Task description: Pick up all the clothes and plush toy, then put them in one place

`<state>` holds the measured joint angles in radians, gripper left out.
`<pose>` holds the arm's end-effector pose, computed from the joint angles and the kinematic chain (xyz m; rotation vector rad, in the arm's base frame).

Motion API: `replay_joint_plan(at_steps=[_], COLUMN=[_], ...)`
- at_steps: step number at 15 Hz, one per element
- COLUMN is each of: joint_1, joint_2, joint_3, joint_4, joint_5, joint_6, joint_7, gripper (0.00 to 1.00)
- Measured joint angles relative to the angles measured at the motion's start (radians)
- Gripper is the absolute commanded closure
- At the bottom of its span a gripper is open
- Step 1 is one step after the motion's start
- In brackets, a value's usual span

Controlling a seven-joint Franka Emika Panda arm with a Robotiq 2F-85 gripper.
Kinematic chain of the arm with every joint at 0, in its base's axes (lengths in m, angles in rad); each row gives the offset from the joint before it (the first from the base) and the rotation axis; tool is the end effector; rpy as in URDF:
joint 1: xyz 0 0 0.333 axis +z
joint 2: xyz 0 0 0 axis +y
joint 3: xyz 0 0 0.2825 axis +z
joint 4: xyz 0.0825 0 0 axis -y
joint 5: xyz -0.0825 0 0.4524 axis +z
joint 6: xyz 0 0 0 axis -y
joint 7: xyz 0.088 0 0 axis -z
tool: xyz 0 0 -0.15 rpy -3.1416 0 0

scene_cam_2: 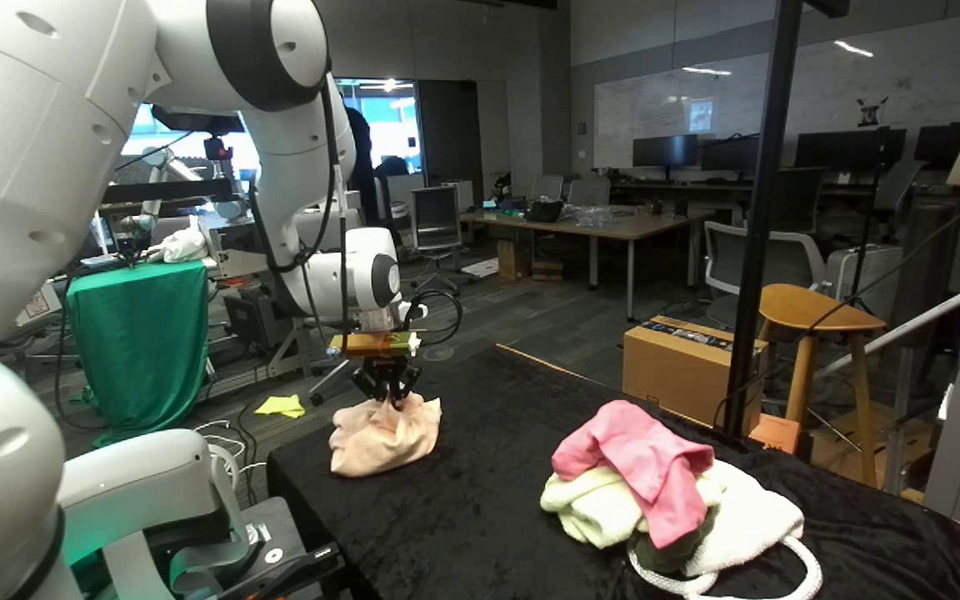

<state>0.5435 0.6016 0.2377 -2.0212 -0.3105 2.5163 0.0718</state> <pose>0.4180 0.4325 0.0192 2.7473 1.3858 -0.0831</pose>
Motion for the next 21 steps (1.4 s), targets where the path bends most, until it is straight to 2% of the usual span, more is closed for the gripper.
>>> replay_joint_plan(at_steps=[5,8,14,21], joint_1=[-0.009,-0.039,-0.178,-0.340], joint_2=[-0.045,-0.118,-0.309,-0.545], joint_3=[-0.017,-0.021,-0.037,-0.122], joint_4=[-0.019,-0.065,-0.175,-0.232], joint_5=[0.000,0.000,0.009,0.009], joint_6=[-0.009,-0.012,-0.011,0.003], joint_7=[0.000,0.000,-0.014,-0.006], gripper=[0.89,0.89,0.89,0.89])
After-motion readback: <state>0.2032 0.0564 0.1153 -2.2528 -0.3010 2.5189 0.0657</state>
